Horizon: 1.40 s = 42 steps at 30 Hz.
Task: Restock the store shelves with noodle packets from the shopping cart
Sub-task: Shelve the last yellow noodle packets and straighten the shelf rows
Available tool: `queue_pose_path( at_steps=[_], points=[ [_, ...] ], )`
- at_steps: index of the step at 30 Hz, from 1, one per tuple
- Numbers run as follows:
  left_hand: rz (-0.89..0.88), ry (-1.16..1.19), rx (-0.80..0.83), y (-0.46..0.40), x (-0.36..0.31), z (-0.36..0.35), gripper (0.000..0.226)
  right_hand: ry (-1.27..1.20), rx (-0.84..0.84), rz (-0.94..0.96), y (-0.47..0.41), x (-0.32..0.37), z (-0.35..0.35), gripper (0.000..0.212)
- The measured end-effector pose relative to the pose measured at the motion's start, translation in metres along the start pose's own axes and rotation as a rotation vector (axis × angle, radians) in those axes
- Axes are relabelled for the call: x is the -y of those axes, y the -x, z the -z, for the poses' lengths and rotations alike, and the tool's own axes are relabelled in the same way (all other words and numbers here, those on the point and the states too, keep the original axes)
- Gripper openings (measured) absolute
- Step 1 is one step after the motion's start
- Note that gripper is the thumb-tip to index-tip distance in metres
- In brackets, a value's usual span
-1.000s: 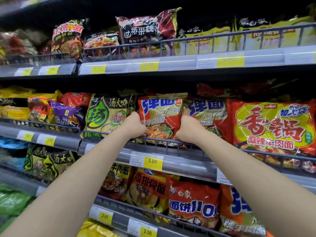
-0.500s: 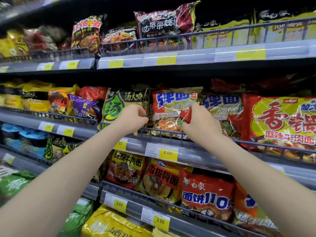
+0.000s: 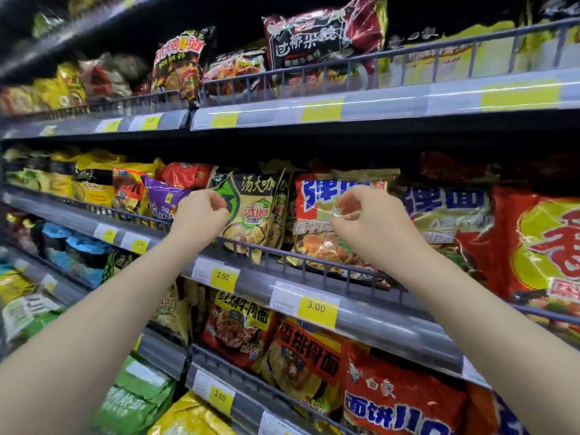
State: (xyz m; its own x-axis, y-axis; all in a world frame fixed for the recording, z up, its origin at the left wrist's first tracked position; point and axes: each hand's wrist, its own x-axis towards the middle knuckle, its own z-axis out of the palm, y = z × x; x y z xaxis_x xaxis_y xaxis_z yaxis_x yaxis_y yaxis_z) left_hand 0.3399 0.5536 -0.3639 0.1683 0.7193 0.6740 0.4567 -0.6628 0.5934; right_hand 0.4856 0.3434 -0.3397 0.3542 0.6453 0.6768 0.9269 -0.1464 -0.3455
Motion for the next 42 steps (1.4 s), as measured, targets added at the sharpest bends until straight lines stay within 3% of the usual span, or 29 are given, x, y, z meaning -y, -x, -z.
queue_pose_path(
  at_steps=[5, 11, 16, 19, 25, 32, 37, 42],
  points=[
    [0.034, -0.108, 0.107, -0.010, 0.044, 0.016, 0.024, -0.053, 0.085, -0.057, -0.033, 0.037, -0.037, 0.024],
    [0.005, -0.035, 0.201, -0.030, 0.059, 0.012, 0.026, 0.015, 0.174, -0.152, -0.045, 0.049, -0.075, 0.032],
    [-0.010, -0.027, 0.277, -0.045, 0.063, 0.014, 0.010, 0.080, 0.148, -0.255, -0.050, 0.057, -0.098, 0.020],
    [-0.003, -0.017, 0.370, -0.052, 0.068, 0.016, 0.009, 0.095, 0.113, -0.308, -0.055, 0.062, -0.107, 0.010],
    [0.008, 0.054, 0.505, -0.064, 0.064, 0.015, 0.015, 0.042, 0.103, -0.406, -0.063, 0.070, -0.125, 0.012],
    [0.038, 0.179, 0.629, -0.060, 0.058, 0.015, 0.011, -0.070, 0.096, -0.439, -0.067, 0.075, -0.123, 0.047],
    [-0.048, 0.231, 0.668, -0.057, 0.068, 0.018, 0.048, -0.023, 0.110, -0.464, -0.062, 0.073, -0.118, 0.058],
    [-0.151, 0.150, 0.579, -0.061, 0.059, 0.032, 0.037, 0.028, 0.081, -0.518, -0.065, 0.084, -0.112, 0.063]
  ],
)
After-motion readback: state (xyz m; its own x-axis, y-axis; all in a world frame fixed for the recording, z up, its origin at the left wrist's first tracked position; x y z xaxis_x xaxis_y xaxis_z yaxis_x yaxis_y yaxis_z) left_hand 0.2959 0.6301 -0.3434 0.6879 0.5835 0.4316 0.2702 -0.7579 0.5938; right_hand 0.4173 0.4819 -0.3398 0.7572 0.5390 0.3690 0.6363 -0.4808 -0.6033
